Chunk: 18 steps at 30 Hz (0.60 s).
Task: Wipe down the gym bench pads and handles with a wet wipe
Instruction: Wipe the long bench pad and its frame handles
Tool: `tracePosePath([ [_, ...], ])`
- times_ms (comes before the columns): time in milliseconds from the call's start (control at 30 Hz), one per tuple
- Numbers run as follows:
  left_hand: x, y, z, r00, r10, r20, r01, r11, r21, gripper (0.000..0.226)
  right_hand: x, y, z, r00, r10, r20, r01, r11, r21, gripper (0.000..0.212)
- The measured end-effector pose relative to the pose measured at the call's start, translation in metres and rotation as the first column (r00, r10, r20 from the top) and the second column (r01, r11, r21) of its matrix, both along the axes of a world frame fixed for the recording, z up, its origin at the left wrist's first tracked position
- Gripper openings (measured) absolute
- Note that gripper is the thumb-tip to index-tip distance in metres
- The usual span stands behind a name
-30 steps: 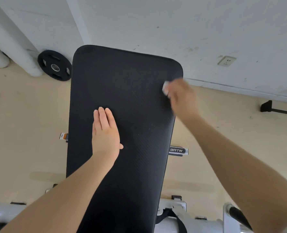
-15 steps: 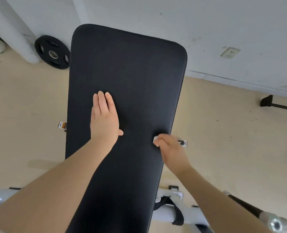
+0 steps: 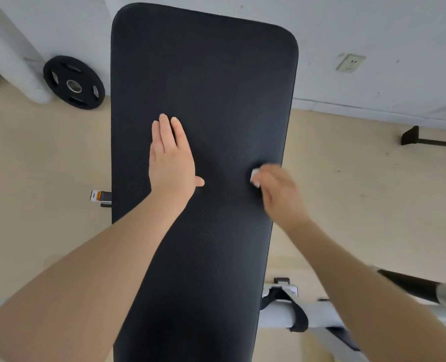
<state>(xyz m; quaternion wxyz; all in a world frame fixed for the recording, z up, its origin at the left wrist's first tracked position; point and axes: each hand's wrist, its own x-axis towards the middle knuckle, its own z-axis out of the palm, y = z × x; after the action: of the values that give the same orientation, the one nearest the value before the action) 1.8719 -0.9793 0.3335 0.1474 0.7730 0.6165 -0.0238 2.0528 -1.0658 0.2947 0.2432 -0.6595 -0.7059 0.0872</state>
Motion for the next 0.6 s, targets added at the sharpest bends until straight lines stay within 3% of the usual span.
tracePosePath([
  [133,-0.018,-0.030,-0.003,0.995,-0.061,0.083,0.053,0.994,0.096,0.104,-0.020,-0.052,-0.009,0.996,0.088,-0.020,-0.090,0.971,-0.219,0.020],
  [200,-0.036,-0.043,-0.006,0.994,-0.097,0.051,0.093,0.994,0.062,0.103,-0.015,-0.035,0.004,0.997,0.064,-0.036,-0.070,0.979,-0.191,0.021],
  [367,-0.074,-0.053,-0.015,0.995,-0.044,-0.090,0.039,0.997,-0.065,0.119,-0.009,0.061,0.045,0.939,-0.259,-0.225,0.245,0.965,-0.091,0.019],
  [467,-0.086,-0.049,-0.022,0.996,-0.021,-0.088,0.013,0.995,-0.098,0.126,-0.014,0.082,0.037,0.927,-0.316,-0.200,0.314,0.948,-0.042,0.022],
  [533,-0.087,-0.047,-0.025,0.997,-0.035,-0.074,0.028,0.996,-0.090,0.127,-0.028,0.065,0.023,0.969,-0.228,-0.100,0.231,0.973,0.018,0.018],
  [600,-0.089,-0.046,-0.025,0.994,-0.052,-0.093,0.041,0.992,-0.120,0.129,-0.045,0.029,0.006,0.999,-0.008,0.036,0.007,1.000,0.027,0.016],
])
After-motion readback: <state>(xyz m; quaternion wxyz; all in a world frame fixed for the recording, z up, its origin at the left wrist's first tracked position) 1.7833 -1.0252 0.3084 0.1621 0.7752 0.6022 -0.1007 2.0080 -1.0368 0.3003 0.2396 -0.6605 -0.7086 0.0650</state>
